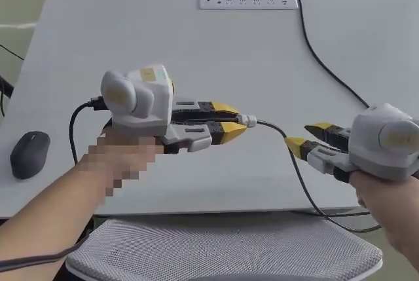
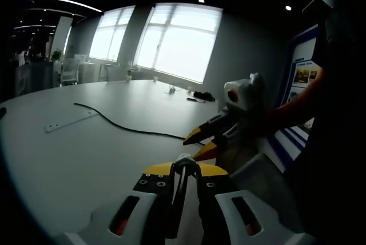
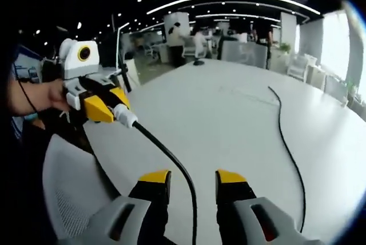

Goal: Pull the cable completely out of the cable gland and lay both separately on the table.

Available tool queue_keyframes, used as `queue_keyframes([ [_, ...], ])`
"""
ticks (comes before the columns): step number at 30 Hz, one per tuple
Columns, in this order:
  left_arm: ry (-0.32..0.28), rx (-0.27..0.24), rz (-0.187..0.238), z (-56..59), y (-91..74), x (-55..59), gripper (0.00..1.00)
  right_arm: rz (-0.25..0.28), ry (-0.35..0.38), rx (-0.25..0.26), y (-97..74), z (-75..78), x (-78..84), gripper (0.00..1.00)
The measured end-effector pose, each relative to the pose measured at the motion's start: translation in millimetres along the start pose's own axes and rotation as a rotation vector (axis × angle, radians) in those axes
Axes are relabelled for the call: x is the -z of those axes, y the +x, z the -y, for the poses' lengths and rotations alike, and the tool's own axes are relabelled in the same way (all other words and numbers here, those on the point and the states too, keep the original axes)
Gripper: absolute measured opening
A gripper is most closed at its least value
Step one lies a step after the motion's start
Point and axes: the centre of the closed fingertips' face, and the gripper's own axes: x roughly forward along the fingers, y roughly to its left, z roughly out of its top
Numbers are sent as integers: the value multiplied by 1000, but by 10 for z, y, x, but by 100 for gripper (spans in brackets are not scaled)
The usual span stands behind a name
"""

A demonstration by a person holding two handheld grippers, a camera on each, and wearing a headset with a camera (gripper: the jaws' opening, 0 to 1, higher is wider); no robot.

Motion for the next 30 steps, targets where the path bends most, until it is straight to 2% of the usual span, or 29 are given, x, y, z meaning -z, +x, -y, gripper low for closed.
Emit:
queue_keyframes([
  [2, -1, 0, -1, -3, -1, 0, 15, 6, -101, -24, 18, -89, -115, 29],
  [6, -5, 1, -2, -9, -5, 1, 15, 1, -246, -56, 59, -233, -228, 29],
  [10, -6, 2, -3, -15, -11, 6, 15, -4, -348, -84, 98, -370, -309, 28],
  [15, -7, 2, -3, -17, -14, 4, 15, -10, -426, -110, 158, -494, -328, 24],
  [18, -6, 5, -2, -8, -10, 0, 15, 11, -487, -117, 171, -562, -387, 14],
  [20, -3, 6, -4, -4, -5, 0, 15, 6, -509, -125, 191, -602, -392, 13],
  [23, -4, 8, -4, 2, 0, 0, 15, 18, -551, -125, 192, -629, -420, 9],
  [25, -6, 8, -4, 2, -1, -1, 15, 5, -568, -125, 206, -624, -395, 8],
  [30, -12, 7, -3, 0, 1, 3, 15, 11, -614, -131, 218, -639, -373, 3],
])
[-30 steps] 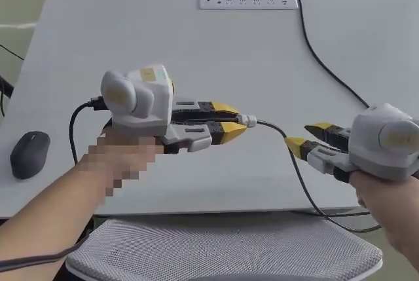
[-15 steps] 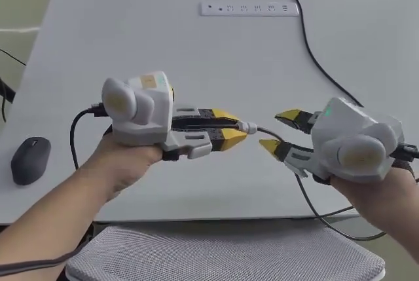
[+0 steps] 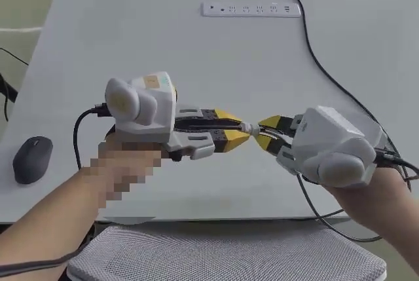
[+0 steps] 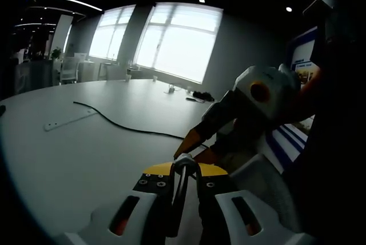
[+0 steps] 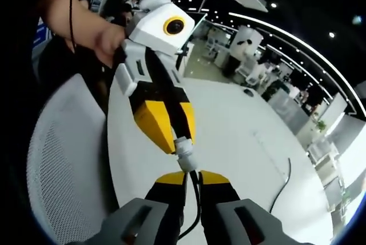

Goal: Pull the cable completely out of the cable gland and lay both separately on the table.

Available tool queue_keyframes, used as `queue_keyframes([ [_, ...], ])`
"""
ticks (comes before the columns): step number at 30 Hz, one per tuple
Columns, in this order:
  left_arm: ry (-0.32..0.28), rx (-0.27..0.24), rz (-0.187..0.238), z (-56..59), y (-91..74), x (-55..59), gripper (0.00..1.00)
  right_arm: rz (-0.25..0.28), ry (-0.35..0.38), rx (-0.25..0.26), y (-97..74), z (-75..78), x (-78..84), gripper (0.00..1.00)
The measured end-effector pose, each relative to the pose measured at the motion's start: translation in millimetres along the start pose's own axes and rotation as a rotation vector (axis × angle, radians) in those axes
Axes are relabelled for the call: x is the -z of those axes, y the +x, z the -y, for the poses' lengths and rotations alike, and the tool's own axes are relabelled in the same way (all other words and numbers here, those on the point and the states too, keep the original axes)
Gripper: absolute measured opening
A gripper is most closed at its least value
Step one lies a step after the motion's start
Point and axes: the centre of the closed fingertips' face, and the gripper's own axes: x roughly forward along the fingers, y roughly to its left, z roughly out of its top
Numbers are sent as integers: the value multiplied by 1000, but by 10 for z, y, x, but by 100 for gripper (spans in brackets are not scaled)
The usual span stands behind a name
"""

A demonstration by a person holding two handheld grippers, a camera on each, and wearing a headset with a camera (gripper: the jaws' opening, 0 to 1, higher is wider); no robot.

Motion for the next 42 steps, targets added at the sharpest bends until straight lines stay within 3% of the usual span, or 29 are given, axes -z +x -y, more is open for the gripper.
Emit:
queue_keyframes([
  [8, -12, -2, 5, 6, -8, 9, 15, 10, -21, 15, -13, 10, -11, 0],
  [17, -16, -1, 6, 18, 5, 1, 15, 26, 20, 22, -25, 20, -4, 0],
  [27, -17, 0, 10, 10, 7, -15, 15, 1, 108, 31, -47, 39, 178, 0],
  [29, -19, -1, 12, 9, 6, -16, 15, -6, 155, 29, -55, 45, 231, 0],
  [35, -23, -3, 18, 7, 14, -24, 15, 16, 241, 36, -76, 91, 275, 0],
  [42, -24, -10, 23, -12, 13, -47, 15, 0, 299, 48, -80, 117, 382, 0],
])
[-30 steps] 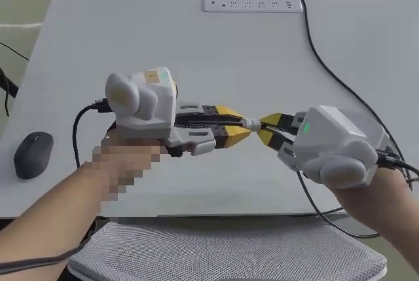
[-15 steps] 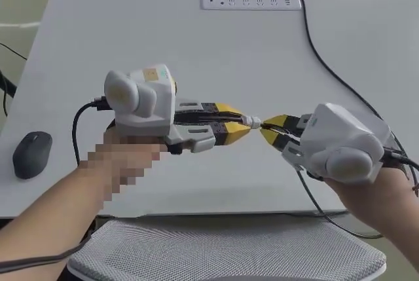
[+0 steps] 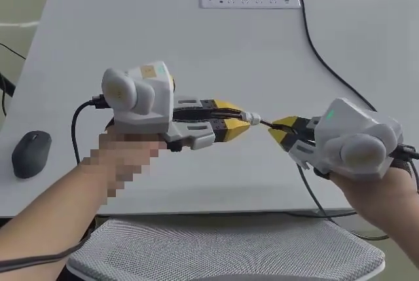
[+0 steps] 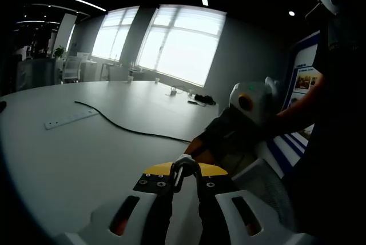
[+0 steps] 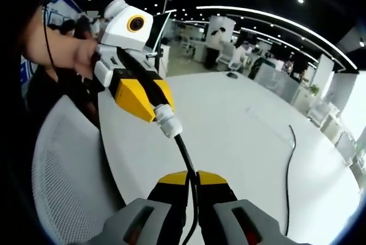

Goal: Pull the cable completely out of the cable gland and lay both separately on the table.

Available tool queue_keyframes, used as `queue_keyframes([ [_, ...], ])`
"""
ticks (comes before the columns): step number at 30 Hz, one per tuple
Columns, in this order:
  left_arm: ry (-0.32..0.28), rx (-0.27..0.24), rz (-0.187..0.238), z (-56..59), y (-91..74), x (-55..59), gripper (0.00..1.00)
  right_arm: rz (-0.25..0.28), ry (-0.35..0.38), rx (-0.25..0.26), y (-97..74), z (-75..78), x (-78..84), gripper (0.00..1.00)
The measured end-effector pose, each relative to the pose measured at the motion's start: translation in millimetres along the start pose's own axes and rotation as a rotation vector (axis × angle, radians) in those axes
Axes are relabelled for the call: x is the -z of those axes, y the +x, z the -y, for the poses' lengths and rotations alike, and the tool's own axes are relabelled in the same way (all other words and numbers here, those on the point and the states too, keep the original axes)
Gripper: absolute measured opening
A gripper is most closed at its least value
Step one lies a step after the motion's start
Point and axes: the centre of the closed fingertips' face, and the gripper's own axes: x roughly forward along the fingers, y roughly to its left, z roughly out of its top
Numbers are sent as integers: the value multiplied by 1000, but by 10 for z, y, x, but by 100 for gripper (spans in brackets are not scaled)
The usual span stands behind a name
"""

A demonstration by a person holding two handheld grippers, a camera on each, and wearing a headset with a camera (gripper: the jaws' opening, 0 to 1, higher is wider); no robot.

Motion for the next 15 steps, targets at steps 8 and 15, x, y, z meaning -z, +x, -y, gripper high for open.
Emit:
queue_keyframes([
  [8, -4, -9, 8, -14, -20, -12, 15, -11, 100, 32, -50, 110, 178, 0],
  [15, -10, -14, 17, -28, -18, -30, 15, -12, 164, 59, -95, 188, 257, 0],
])
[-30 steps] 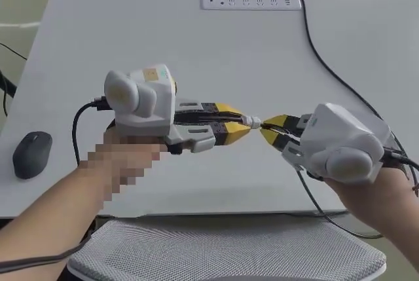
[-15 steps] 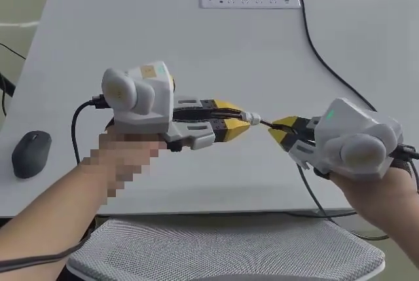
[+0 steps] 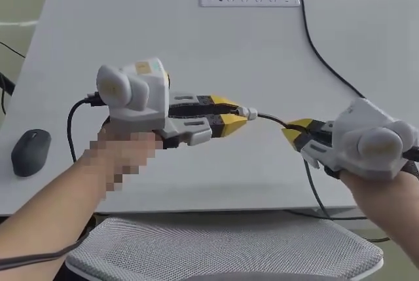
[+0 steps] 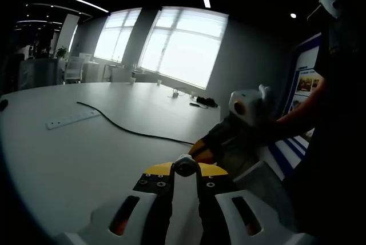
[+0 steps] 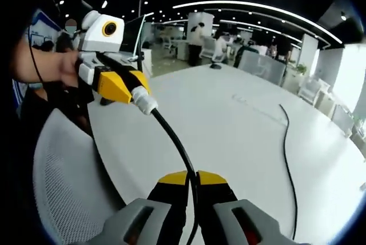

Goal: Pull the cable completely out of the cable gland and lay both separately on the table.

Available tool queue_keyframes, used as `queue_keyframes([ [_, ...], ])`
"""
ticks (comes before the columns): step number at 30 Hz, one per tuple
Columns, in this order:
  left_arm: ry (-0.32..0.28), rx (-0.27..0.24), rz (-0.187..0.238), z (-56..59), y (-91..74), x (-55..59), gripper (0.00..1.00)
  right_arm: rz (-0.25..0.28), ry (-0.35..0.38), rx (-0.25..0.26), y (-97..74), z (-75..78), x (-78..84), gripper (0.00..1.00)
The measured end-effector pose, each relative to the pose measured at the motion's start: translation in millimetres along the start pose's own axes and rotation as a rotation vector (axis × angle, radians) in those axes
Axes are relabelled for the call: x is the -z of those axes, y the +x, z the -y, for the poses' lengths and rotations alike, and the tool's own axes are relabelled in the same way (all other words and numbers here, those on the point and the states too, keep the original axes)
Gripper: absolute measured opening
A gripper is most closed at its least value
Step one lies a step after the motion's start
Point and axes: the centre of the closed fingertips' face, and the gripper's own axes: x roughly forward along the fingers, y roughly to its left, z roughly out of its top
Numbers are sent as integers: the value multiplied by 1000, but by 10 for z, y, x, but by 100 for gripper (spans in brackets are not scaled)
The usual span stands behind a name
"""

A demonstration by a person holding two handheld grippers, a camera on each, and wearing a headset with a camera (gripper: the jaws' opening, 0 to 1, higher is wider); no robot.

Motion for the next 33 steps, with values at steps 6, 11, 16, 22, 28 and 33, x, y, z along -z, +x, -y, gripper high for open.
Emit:
queue_keyframes([
  [6, 0, -2, 2, 1, 5, -2, 15, -3, 43, 17, -44, 61, 83, 0],
  [11, -1, -2, -2, 7, 13, 9, 15, -4, 72, 26, -83, 97, 147, 0],
  [16, -3, -8, -2, 11, 26, 11, 15, -6, 83, 34, -94, 127, 206, 0],
  [22, -7, -14, 3, 9, 26, -4, 15, -12, 77, 34, -115, 154, 262, 0],
  [28, -6, -20, -5, -9, 9, 20, 15, -23, 75, 34, -141, 180, 321, 0],
  [33, -6, -15, -14, 11, 30, 49, 15, -23, 74, 36, -152, 208, 316, 0],
])
